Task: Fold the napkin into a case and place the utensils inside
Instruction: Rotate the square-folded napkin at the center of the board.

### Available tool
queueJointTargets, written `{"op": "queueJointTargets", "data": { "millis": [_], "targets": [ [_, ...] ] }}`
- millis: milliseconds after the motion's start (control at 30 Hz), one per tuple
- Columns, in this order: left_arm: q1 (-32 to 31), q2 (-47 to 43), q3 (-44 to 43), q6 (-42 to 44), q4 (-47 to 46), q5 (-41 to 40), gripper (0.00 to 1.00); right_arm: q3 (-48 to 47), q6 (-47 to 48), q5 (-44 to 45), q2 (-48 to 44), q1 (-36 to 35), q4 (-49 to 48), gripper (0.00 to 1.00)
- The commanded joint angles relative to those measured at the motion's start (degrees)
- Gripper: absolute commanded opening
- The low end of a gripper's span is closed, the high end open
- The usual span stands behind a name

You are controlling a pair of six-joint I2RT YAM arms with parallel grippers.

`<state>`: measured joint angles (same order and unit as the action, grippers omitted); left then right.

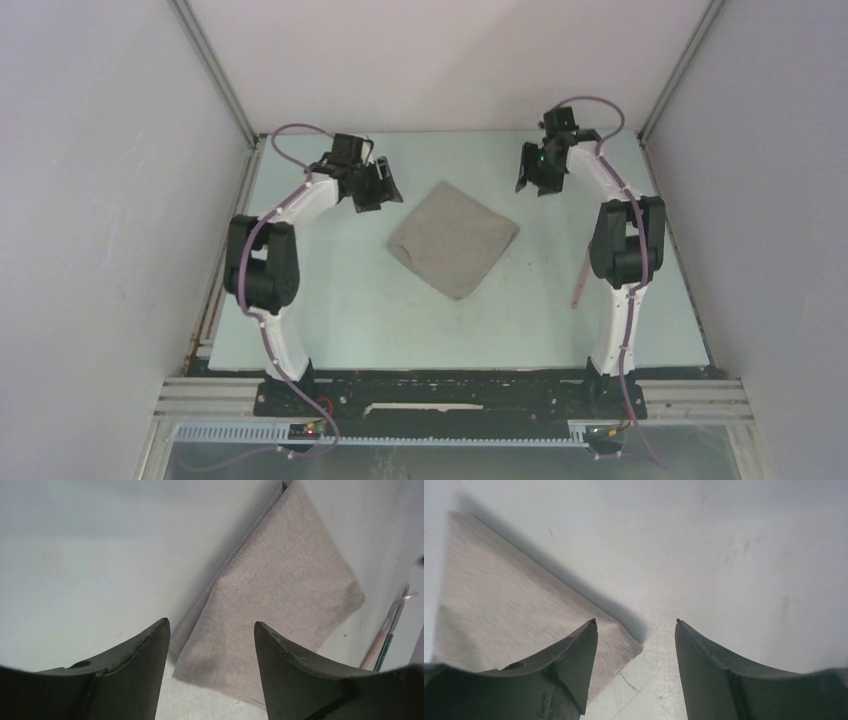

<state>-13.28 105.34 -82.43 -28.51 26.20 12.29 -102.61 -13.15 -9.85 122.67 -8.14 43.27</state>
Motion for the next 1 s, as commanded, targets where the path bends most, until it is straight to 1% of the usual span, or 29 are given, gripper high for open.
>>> {"op": "queueJointTargets", "data": {
  "millis": [0, 33, 67, 133, 200, 267, 333, 433, 500, 600, 633, 700, 767, 833, 867, 967],
  "targets": [
    [-2.62, 6.06, -7.10, 0.86, -0.19, 7.17, 0.70, -9.81, -2.06, 9.76, -5.62, -1.63, 12.91, 0.68],
    [-3.16, 7.62, -8.28, 0.97, -0.17, 7.91, 0.70, -7.54, -3.92, 7.74, -7.78, -1.94, 12.38, 0.69],
    [-3.68, 9.18, -9.12, 1.21, 0.46, 7.73, 0.70, -2.64, -5.44, 4.27, -10.47, -2.52, 10.35, 0.69],
    [-4.49, 11.40, -9.83, 1.85, 1.46, 6.05, 0.70, 10.16, -9.31, -2.16, -16.71, -4.06, 1.91, 0.68],
    [-4.75, 12.77, -8.81, 1.66, 2.16, 4.88, 0.69, 22.25, -13.54, -6.67, -22.11, -5.67, -6.66, 0.66],
    [-4.74, 13.20, -6.60, 0.77, 2.52, 4.39, 0.66, 29.82, -15.16, -7.28, -25.27, -7.49, -11.76, 0.63],
    [-5.07, 12.45, -3.27, -0.18, 1.52, 4.76, 0.59, 34.05, -15.29, -6.36, -26.82, -9.20, -14.58, 0.59],
    [-5.76, 10.05, 3.50, -2.75, -2.59, 6.22, 0.52, 37.47, -15.53, -7.92, -25.75, -10.67, -16.38, 0.51],
    [-6.00, 8.28, 8.06, -4.45, -5.56, 7.40, 0.45, 39.22, -16.27, -8.07, -25.13, -10.91, -17.60, 0.47],
    [-6.60, 4.40, 16.74, -8.42, -11.72, 7.77, 0.38, 42.00, -17.63, -10.25, -24.39, -10.42, -21.41, 0.45],
    [-6.74, 3.17, 20.53, -9.63, -14.09, 7.69, 0.34, 42.46, -17.97, -10.98, -23.73, -10.00, -22.69, 0.45],
    [-7.04, -0.25, 27.59, -13.06, -19.54, 8.32, 0.31, 42.59, -18.32, -12.65, -21.74, -8.93, -25.11, 0.45],
    [-7.81, -3.88, 33.45, -16.19, -23.84, 8.48, 0.30, 42.43, -18.10, -15.29, -19.70, -7.55, -28.48, 0.45],
    [-9.31, -7.86, 37.74, -18.14, -25.83, 7.39, 0.30, 41.32, -17.51, -17.53, -17.43, -5.52, -30.90, 0.44],
    [-10.05, -9.58, 39.84, -19.33, -27.57, 7.12, 0.30, 39.51, -16.69, -18.62, -15.68, -5.00, -30.51, 0.43],
    [-11.63, -13.42, 44.49, -23.27, -31.14, 6.98, 0.31, 31.41, -12.56, -19.95, -9.21, -5.41, -24.68, 0.42]
  ]
}}
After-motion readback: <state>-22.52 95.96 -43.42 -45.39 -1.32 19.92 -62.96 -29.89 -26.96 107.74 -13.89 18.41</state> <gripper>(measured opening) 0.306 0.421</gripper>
